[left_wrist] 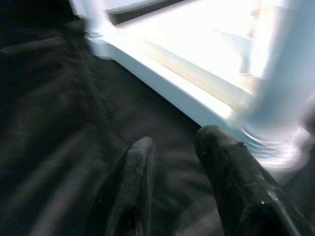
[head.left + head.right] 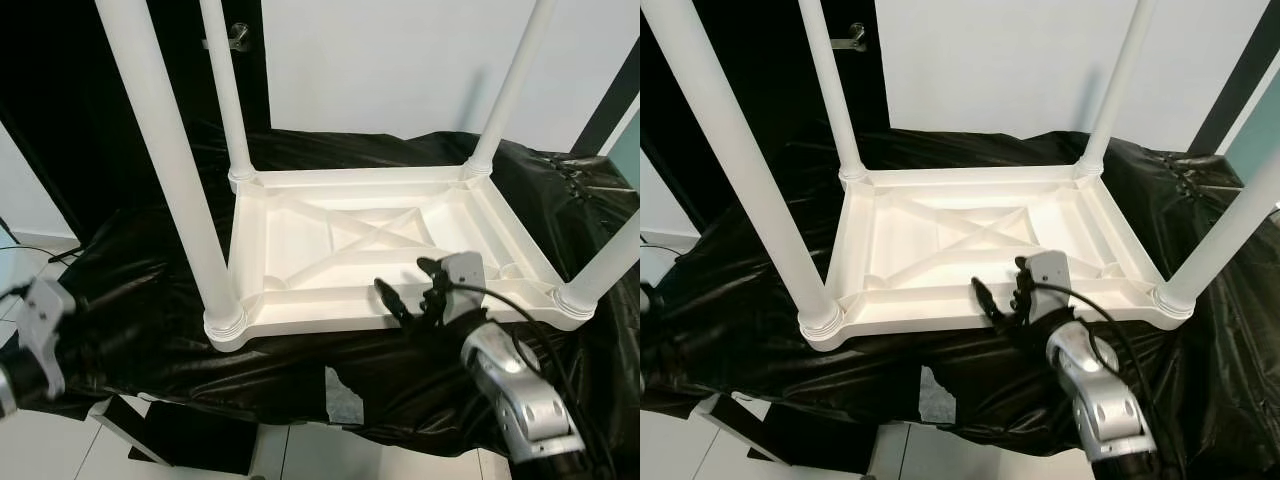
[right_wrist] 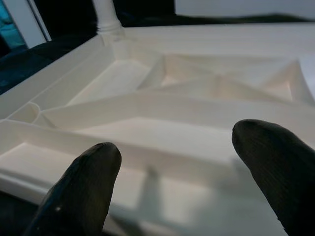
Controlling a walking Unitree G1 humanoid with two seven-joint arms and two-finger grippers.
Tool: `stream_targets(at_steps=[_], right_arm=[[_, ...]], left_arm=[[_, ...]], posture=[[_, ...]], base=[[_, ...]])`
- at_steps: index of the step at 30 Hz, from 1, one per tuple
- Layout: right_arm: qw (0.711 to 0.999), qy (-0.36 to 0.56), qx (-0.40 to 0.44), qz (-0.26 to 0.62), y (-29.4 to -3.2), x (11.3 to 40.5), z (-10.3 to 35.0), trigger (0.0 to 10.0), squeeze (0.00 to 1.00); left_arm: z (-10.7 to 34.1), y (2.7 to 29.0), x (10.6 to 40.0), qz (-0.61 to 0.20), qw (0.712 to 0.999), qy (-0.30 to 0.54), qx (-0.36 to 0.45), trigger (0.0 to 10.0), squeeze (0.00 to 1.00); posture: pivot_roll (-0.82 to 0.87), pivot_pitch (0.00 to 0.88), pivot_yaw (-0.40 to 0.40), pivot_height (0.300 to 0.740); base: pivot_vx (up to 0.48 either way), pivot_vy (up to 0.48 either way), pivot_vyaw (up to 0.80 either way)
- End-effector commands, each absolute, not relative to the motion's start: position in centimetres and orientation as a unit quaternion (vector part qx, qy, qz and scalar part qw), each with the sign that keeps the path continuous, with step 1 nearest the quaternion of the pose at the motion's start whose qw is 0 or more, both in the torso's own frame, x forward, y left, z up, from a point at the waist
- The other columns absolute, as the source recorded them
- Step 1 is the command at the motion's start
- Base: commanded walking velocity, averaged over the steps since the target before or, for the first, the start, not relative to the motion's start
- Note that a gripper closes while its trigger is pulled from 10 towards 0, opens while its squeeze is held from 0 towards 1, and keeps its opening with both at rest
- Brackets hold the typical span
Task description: Building children table
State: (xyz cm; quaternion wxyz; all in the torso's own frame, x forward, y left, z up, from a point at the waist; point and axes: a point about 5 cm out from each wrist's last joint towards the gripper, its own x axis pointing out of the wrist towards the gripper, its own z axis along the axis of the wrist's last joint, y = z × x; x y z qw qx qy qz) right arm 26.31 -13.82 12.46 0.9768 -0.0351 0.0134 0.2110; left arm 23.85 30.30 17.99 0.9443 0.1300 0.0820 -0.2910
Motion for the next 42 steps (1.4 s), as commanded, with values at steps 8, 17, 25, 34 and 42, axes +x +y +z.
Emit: stream_targets(at_steps=[8, 17, 25, 34, 42], right_arm=[[0.956, 0.040, 0.002, 0.290, -12.2, 23.5, 11.8, 10.0, 0.00], [0.937, 0.067, 0.056, 0.339, -12.2, 21.0, 11.4, 10.0, 0.00], [0.927, 0.097, 0.088, 0.351, -12.9, 19.4, 10.9, 10.0, 0.00], [0.941, 0.122, 0.152, 0.278, -13.3, 20.3, 9.9, 10.0, 0.00], [0.944, 0.124, 0.171, 0.255, -12.6, 21.1, 9.9, 10.0, 0.00]], left_arm=[[18.5, 31.8, 29.4, -0.155, 0.978, 0.016, 0.137, 10.0, 0.00], [19.2, 30.2, 32.7, -0.135, 0.989, -0.032, 0.054, 10.0, 0.00], [19.7, 28.6, 34.0, -0.168, 0.980, -0.092, -0.057, 10.0, 0.00], [18.9, 25.3, 32.4, -0.383, 0.895, -0.103, -0.204, 10.0, 0.00], [18.3, 23.1, 30.7, -0.484, 0.838, -0.088, -0.237, 10.0, 0.00]], posture=[[0.07, 0.000, -0.015, 0.740], [0.03, 0.000, -0.002, 0.740], [0.02, 0.000, 0.000, 0.740], [0.01, 0.000, 0.000, 0.740], [0.02, 0.000, -0.009, 0.740]], base=[[0.000, 0.000, 0.00], [0.000, 0.000, 0.00], [0.000, 0.000, 0.00], [0.000, 0.000, 0.00], [0.000, 0.000, 0.00]])
